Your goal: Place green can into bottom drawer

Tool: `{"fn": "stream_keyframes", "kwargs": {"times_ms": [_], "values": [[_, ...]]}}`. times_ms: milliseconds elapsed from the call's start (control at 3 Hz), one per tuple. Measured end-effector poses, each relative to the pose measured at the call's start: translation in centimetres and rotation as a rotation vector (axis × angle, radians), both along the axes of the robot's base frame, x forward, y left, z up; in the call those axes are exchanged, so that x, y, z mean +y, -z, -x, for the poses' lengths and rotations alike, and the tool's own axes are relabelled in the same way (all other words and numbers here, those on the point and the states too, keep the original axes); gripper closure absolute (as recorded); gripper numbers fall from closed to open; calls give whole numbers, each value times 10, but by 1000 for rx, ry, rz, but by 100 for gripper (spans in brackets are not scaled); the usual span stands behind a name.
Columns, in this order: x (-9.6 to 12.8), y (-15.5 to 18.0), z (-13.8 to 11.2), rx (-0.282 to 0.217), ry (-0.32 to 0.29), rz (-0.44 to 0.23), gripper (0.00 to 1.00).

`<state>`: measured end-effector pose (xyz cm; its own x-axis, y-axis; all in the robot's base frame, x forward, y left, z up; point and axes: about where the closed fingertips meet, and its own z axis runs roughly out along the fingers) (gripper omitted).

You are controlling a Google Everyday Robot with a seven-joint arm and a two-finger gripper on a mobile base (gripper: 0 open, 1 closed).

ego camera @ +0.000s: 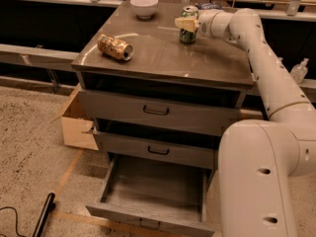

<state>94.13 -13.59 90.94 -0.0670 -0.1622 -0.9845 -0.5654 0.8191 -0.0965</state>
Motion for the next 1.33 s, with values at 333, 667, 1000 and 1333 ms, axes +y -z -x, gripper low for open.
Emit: {"fn": "stream_keyframes", "kwargs": {"times_ms": [333, 667, 1000, 1333], "values": [[7, 2, -5, -3, -13, -5, 64], [0, -12, 5, -7, -23, -26, 88], [-1, -33, 30, 4, -58, -45, 100], [7, -43, 70, 37, -132, -83, 100]]}}
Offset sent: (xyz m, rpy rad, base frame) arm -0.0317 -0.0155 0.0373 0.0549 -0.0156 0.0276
